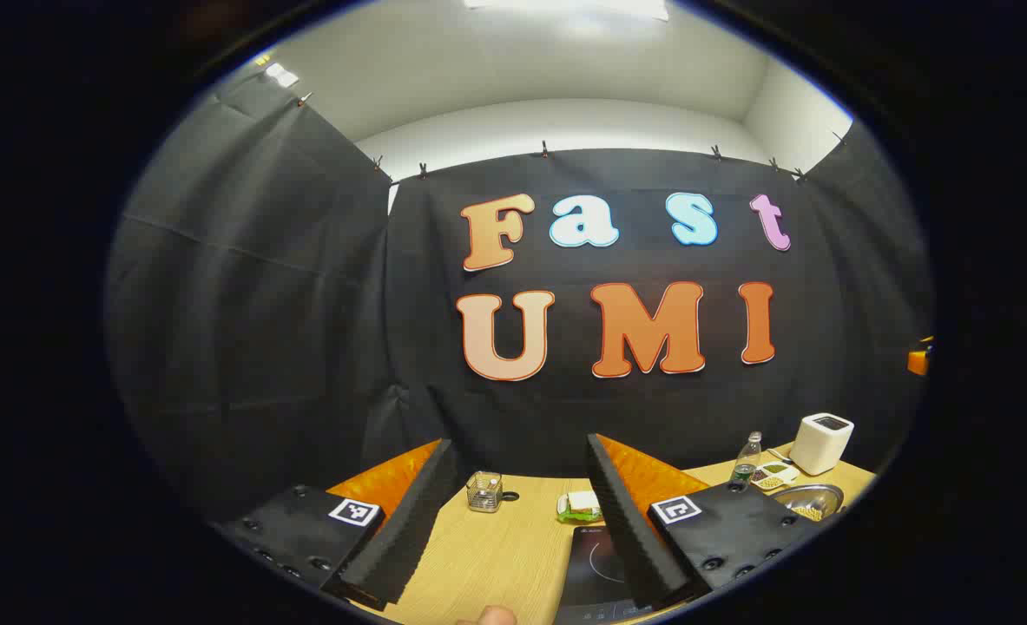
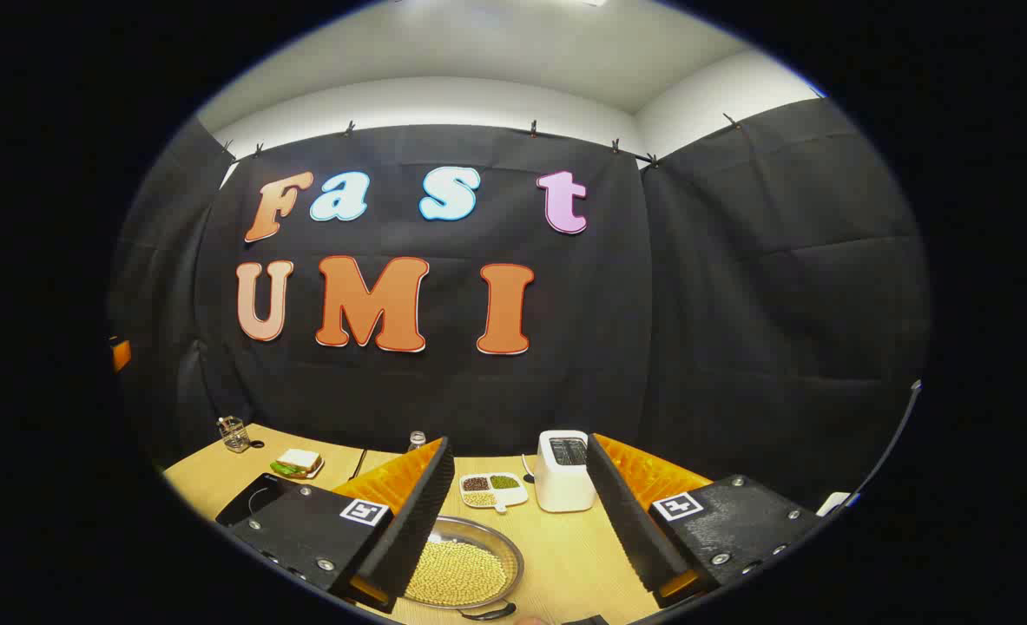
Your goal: First push the handle of the pot to place it horizontally, then grasp the pot with both hands and set it on the induction cooktop.
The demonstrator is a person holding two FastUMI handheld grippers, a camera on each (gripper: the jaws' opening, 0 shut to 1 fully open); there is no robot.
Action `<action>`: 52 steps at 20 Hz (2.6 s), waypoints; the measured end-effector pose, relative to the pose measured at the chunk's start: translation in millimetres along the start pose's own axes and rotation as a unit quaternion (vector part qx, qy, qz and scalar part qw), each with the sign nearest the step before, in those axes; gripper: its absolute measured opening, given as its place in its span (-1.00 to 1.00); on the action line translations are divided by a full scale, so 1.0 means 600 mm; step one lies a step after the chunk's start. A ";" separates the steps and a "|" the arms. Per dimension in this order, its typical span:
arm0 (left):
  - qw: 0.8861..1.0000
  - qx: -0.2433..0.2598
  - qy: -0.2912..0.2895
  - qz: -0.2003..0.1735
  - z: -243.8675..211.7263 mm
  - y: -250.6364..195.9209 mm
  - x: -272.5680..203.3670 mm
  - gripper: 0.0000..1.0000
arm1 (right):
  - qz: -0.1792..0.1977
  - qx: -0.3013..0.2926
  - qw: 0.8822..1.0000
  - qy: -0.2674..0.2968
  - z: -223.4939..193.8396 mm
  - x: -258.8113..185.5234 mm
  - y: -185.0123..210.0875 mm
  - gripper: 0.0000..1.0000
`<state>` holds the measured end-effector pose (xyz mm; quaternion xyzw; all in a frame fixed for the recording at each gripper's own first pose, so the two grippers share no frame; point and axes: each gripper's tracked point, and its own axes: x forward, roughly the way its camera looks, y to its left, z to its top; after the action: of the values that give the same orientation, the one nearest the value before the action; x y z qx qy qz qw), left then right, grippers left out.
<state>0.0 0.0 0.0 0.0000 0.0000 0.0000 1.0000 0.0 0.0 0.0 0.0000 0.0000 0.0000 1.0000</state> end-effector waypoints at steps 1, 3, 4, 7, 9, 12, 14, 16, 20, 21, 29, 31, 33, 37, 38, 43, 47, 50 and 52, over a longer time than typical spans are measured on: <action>1.000 0.000 -0.001 0.000 0.002 0.000 0.000 1.00 | 0.000 0.001 1.000 0.000 0.001 0.003 0.003 0.89; 1.000 -0.001 -0.003 -0.001 0.005 -0.001 0.001 0.96 | 0.002 0.004 1.000 0.002 0.002 0.006 0.004 0.89; 1.000 -0.002 -0.003 -0.001 0.004 -0.001 0.000 1.00 | 0.002 0.005 1.000 0.002 0.001 0.007 0.005 0.90; 1.000 -0.003 -0.005 0.000 0.005 0.000 0.001 0.96 | 0.002 0.004 1.000 0.005 -0.004 0.008 0.005 0.90; 1.000 -0.004 -0.003 -0.001 0.003 -0.003 0.001 0.96 | 0.003 0.004 1.000 0.007 -0.008 0.009 0.006 0.89; 1.000 -0.005 0.000 -0.003 0.001 -0.003 0.003 0.96 | 0.004 0.003 1.000 0.008 -0.008 0.010 0.006 0.90; 1.000 -0.006 0.001 -0.004 0.000 -0.003 0.004 1.00 | 0.003 0.005 1.000 0.009 -0.009 0.013 0.003 0.90; 1.000 -0.006 0.001 -0.004 0.001 -0.004 0.004 1.00 | 0.000 0.006 1.000 0.013 -0.014 0.012 -0.001 0.90; 1.000 -0.005 0.000 -0.005 0.002 -0.006 0.004 1.00 | 0.008 0.007 1.000 0.016 -0.021 0.014 0.007 0.85; 1.000 -0.006 0.000 -0.007 0.003 -0.009 0.004 1.00 | 0.010 0.009 1.000 0.016 -0.024 0.015 0.009 0.82; 1.000 -0.009 0.005 -0.008 0.000 -0.012 0.005 0.96 | 0.031 0.005 0.999 0.042 -0.075 0.011 0.020 -0.05; 1.000 -0.008 0.005 -0.009 0.001 -0.012 0.003 0.96 | 0.037 0.005 0.998 0.053 -0.094 0.008 0.025 -0.29; 1.000 -0.010 0.006 -0.011 0.000 -0.015 0.003 0.99 | 0.042 0.001 0.997 0.065 -0.118 0.006 0.029 -0.65; 1.000 -0.014 0.011 -0.013 -0.007 -0.016 0.001 1.00 | 0.052 -0.006 0.993 0.106 -0.182 -0.002 0.035 -0.89; 1.000 -0.014 0.011 -0.012 -0.009 -0.014 0.003 1.00 | 0.056 -0.003 0.992 0.117 -0.198 -0.005 0.039 -0.97; 1.000 -0.014 0.014 -0.017 -0.015 -0.024 0.005 1.00 | 0.079 0.002 0.981 0.177 -0.295 -0.017 0.056 -1.00; 1.000 -0.011 0.014 -0.020 -0.015 -0.032 0.008 1.00 | 0.104 -0.004 0.968 0.227 -0.370 -0.042 0.082 -1.00; 1.000 -0.010 0.018 -0.023 -0.023 -0.038 0.013 1.00 | 0.121 -0.009 0.958 0.260 -0.418 -0.060 0.101 -1.00; 0.999 -0.009 0.022 -0.025 -0.028 -0.041 0.012 0.96 | 0.129 -0.007 0.952 0.279 -0.444 -0.071 0.108 -1.00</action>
<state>7.4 -24.4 -16.8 -0.0089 0.0224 -0.0250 0.9994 -42.9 64.9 -266.5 -0.0069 0.2786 0.1291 0.9517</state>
